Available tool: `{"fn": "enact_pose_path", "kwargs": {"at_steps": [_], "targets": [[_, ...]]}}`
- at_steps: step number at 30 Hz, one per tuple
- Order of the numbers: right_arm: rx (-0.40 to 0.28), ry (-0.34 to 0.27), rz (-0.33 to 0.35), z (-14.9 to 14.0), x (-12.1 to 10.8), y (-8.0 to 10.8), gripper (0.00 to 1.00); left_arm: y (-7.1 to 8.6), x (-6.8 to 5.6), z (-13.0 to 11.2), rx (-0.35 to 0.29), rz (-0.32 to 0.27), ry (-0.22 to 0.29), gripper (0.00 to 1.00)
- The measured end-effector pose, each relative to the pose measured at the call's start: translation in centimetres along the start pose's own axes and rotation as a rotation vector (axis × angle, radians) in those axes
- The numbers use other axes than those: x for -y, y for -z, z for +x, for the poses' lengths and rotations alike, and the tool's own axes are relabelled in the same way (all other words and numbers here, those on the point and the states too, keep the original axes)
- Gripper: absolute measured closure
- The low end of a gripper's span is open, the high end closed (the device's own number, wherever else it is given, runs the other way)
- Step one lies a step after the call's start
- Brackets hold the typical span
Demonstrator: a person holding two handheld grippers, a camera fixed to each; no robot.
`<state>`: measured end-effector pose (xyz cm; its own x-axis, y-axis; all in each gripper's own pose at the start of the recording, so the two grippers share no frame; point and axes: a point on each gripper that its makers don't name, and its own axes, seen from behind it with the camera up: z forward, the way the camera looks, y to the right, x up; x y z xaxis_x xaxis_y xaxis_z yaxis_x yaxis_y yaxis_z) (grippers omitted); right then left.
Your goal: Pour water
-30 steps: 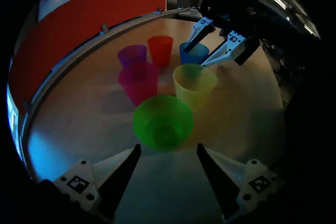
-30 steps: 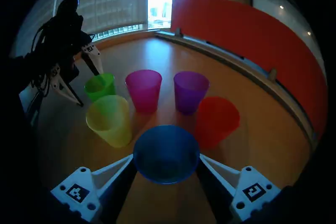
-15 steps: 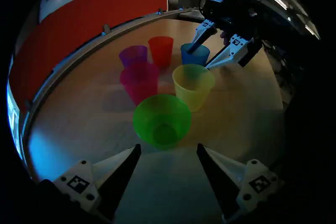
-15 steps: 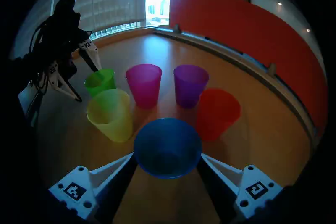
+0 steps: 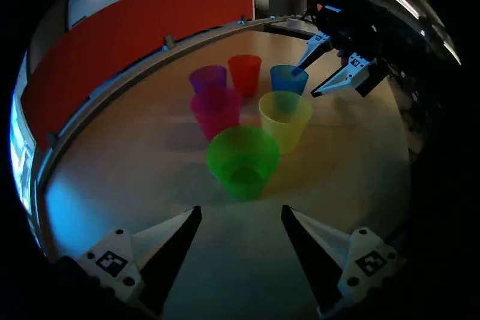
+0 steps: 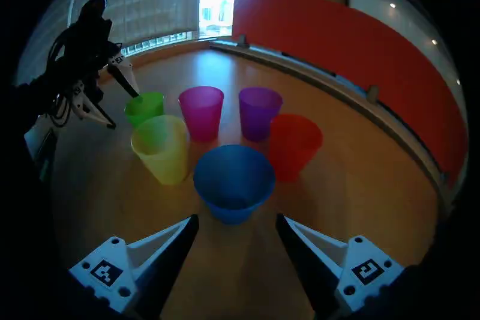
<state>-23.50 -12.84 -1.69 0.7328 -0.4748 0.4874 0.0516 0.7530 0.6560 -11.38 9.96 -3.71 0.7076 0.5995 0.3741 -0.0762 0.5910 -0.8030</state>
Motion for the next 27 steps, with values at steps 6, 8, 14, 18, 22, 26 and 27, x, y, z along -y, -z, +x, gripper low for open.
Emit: {"fn": "enact_pose_path", "kwargs": {"at_steps": [6,8,14,18,22,26,27], "targets": [[-0.023,-0.032,-0.051,-1.0,-0.3,2.0,0.0,1.8,0.6,0.1,-0.041,0.069,0.038,0.01],[-0.03,-0.045,-0.07,-1.4,-0.5,2.7,0.0,2.4,0.4,0.3,-0.063,0.081,0.05,0.01],[-0.056,-0.084,-0.127,-2.7,-0.5,4.6,0.0,4.0,0.5,0.2,-0.121,0.15,0.082,0.01],[-0.08,-0.105,-0.163,-3.3,-0.4,5.7,0.0,4.9,0.7,0.1,-0.165,0.188,0.124,0.01],[-0.123,-0.128,-0.21,-3.0,-0.7,7.0,0.0,5.7,1.2,0.2,-0.214,0.241,0.156,0.01],[-0.178,-0.152,-0.258,-2.1,-1.1,8.4,0.0,6.8,1.8,1.0,-0.269,0.304,0.167,0.01],[-0.19,-0.157,-0.271,-1.9,-1.2,8.6,0.0,7.1,2.1,1.4,-0.287,0.324,0.17,0.01]]}}
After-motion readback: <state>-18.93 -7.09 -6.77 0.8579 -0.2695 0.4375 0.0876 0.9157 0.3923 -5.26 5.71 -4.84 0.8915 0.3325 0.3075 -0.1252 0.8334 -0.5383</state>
